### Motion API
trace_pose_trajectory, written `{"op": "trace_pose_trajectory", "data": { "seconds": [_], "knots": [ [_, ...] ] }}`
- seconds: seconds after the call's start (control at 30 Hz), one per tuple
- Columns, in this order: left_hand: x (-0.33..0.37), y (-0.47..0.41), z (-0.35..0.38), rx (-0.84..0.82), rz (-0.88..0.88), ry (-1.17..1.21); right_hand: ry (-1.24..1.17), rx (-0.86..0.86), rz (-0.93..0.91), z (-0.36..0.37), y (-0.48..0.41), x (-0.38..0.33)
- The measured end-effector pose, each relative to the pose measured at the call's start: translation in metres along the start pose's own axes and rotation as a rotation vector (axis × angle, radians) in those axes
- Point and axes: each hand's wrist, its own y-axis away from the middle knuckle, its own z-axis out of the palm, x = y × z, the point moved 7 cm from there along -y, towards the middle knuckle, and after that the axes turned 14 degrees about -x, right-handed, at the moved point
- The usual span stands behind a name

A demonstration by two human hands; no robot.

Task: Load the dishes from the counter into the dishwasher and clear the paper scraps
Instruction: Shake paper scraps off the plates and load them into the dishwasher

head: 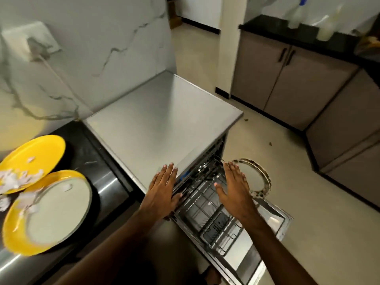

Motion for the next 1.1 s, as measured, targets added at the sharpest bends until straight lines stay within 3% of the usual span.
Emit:
{"op": "trace_pose_trajectory", "data": {
  "seconds": [0.3,0.6,0.9,1.1],
  "knots": [
    [-0.118,0.141,-0.013,0.120,-0.271,0.066,0.083,-0.106,-0.271,0.070,-0.025,-0.157],
    [-0.226,0.302,-0.006,0.168,-0.503,0.228,0.116,-0.209,-0.471,0.168,0.005,-0.314],
    [-0.303,0.421,0.017,0.200,-0.698,0.313,0.128,-0.334,-0.632,0.247,0.038,-0.422],
    [-0.351,0.466,0.044,0.223,-0.805,0.490,0.163,-0.482,-0.690,0.298,0.042,-0.473]
  ]
}}
